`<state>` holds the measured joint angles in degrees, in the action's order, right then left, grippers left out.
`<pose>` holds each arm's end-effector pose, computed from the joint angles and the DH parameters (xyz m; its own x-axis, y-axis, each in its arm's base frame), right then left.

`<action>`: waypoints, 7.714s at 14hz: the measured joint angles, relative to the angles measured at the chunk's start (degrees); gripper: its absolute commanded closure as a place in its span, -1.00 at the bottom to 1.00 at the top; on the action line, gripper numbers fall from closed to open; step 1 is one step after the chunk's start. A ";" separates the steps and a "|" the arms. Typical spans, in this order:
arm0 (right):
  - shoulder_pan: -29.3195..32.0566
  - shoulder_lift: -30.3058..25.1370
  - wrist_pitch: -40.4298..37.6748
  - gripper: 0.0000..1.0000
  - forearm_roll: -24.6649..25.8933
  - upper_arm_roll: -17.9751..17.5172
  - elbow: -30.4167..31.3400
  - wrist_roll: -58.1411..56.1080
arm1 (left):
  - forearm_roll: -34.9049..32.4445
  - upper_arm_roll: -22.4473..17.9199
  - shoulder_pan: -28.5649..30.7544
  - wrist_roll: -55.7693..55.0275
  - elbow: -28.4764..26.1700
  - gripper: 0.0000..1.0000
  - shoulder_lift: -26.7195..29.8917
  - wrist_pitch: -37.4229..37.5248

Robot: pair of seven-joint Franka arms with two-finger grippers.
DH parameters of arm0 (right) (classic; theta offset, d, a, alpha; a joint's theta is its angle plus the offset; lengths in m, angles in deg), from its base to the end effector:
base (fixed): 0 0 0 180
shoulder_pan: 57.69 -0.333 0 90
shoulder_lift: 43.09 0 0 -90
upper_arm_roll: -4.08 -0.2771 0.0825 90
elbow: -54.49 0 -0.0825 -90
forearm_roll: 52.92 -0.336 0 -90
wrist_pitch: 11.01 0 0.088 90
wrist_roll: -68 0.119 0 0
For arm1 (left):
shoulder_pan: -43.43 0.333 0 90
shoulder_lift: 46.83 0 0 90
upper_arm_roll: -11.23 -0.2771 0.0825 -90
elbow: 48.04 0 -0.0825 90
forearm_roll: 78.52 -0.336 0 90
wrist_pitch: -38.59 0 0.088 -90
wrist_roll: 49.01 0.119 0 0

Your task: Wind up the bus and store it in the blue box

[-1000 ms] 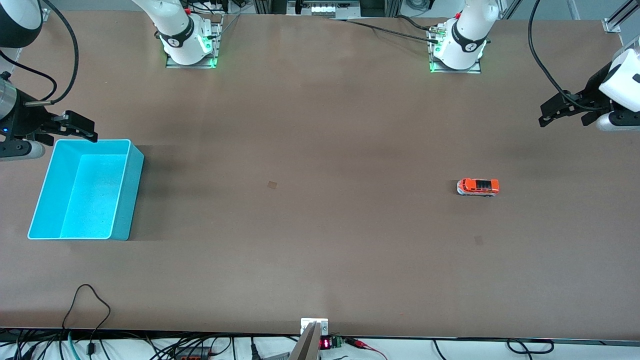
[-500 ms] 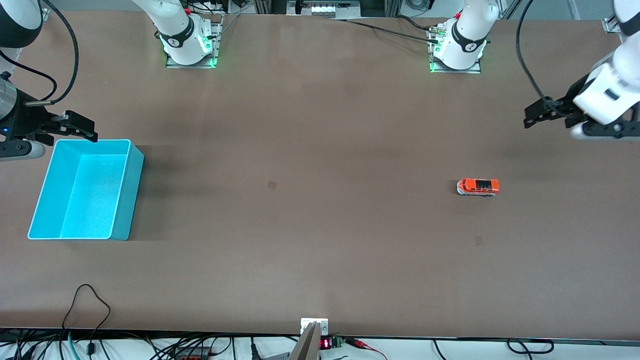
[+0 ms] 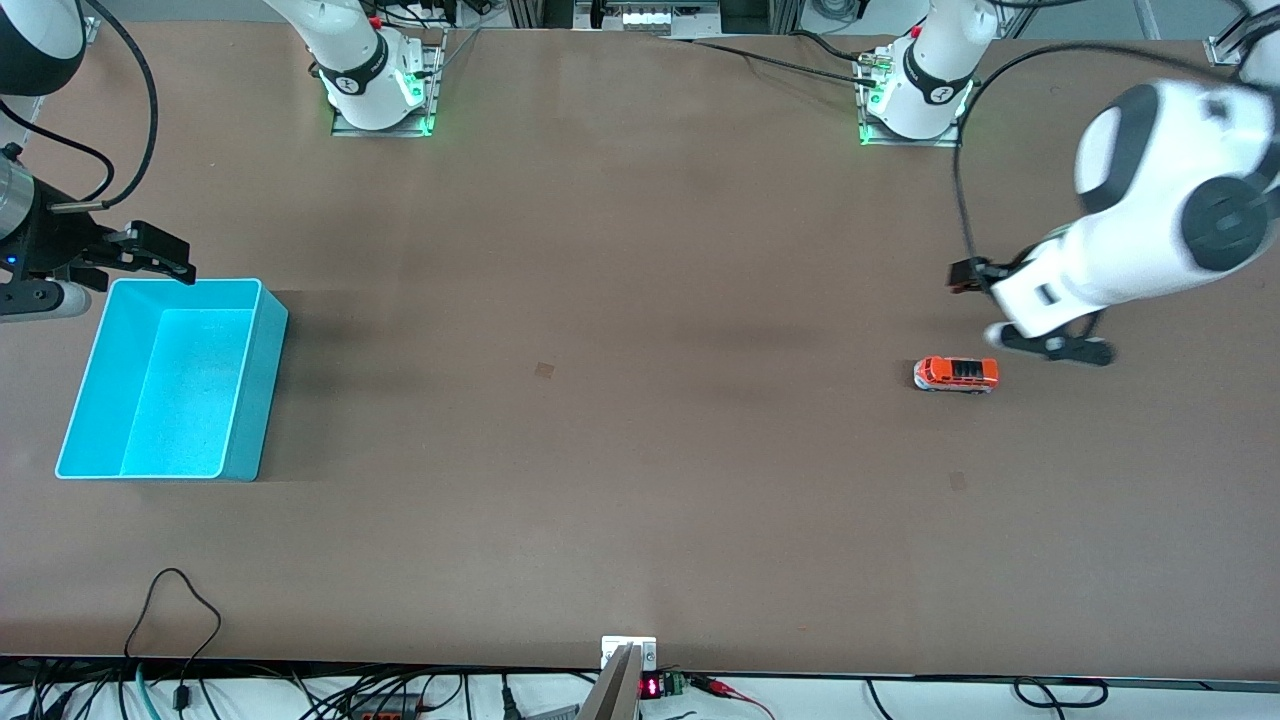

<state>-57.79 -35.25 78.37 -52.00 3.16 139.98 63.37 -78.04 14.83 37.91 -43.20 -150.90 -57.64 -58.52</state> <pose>0.5393 0.0072 0.5343 0.9927 0.0982 -0.0698 0.0990 -0.9950 0.0082 0.5177 -0.0827 0.3914 0.9259 -0.2524 -0.2812 -0.2491 -0.9673 0.0482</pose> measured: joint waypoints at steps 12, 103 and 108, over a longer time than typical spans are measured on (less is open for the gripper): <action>0.00 0.00 -0.01 -1.00 0.00 0.00 0.00 0.00 | -6.10 -0.35 2.98 58.51 -14.91 -1.00 -5.25 -32.01; 0.54 0.00 0.04 -1.00 0.00 0.23 0.00 -0.03 | 1.90 5.08 11.99 72.36 -4.92 -1.00 -11.34 -33.76; 0.55 0.33 0.05 -1.00 0.00 0.23 0.05 -0.03 | 2.12 4.93 11.69 51.05 -3.63 -1.00 -10.39 -33.74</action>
<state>-57.25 -34.92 78.42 -52.00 3.39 140.02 63.34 -75.92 19.76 49.60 7.84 -154.54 -68.04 -92.26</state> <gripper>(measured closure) 0.000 0.000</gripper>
